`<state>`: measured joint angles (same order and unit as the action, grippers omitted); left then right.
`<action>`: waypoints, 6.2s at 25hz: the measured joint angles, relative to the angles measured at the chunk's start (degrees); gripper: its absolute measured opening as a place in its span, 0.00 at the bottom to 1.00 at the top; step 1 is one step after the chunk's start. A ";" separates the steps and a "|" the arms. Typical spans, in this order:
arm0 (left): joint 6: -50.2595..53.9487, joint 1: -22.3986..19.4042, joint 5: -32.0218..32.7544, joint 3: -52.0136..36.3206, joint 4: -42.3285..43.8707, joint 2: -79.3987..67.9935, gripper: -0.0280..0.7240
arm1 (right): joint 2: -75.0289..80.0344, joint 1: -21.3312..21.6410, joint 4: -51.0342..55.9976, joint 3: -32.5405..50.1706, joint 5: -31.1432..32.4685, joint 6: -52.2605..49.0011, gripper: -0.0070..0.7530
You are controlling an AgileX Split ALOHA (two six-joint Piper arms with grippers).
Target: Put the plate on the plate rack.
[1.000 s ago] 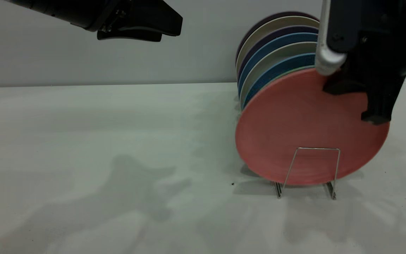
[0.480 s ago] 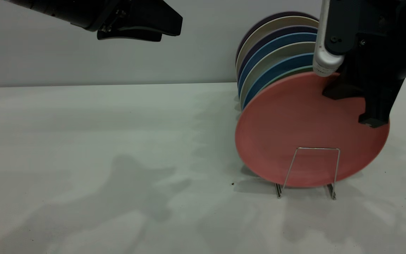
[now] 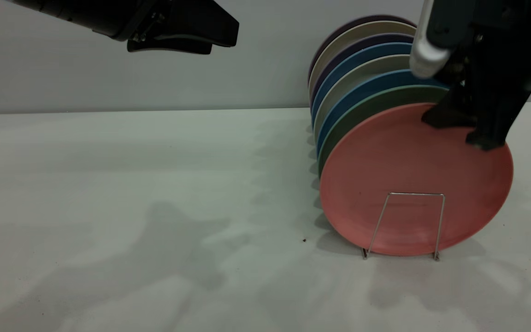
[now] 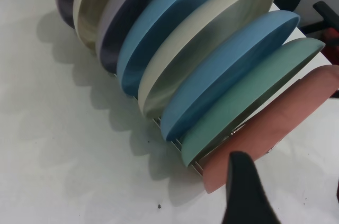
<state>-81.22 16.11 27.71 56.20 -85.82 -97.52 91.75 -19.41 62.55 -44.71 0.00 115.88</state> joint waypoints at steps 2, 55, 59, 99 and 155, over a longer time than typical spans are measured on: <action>0.00 0.00 0.00 0.00 0.00 0.00 0.63 | -1.72 0.00 0.26 0.00 0.00 0.00 0.67; 47.74 0.00 12.71 -2.38 55.76 30.58 0.63 | -25.55 3.93 -75.05 -6.16 38.41 -113.47 0.33; 55.48 0.00 11.62 -7.92 63.90 39.98 0.63 | -34.91 3.35 -74.99 0.47 38.40 -116.23 0.33; 76.38 0.00 38.96 -21.22 83.12 98.83 0.63 | -79.74 3.35 -58.30 10.72 65.28 -107.30 0.33; 79.74 -11.75 37.50 -28.32 84.58 98.83 0.63 | -92.72 18.73 -56.58 17.16 65.57 -103.05 0.33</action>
<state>-1.49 4.36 65.21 27.87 -1.24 1.31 -0.97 -0.68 5.97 -27.55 65.57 12.82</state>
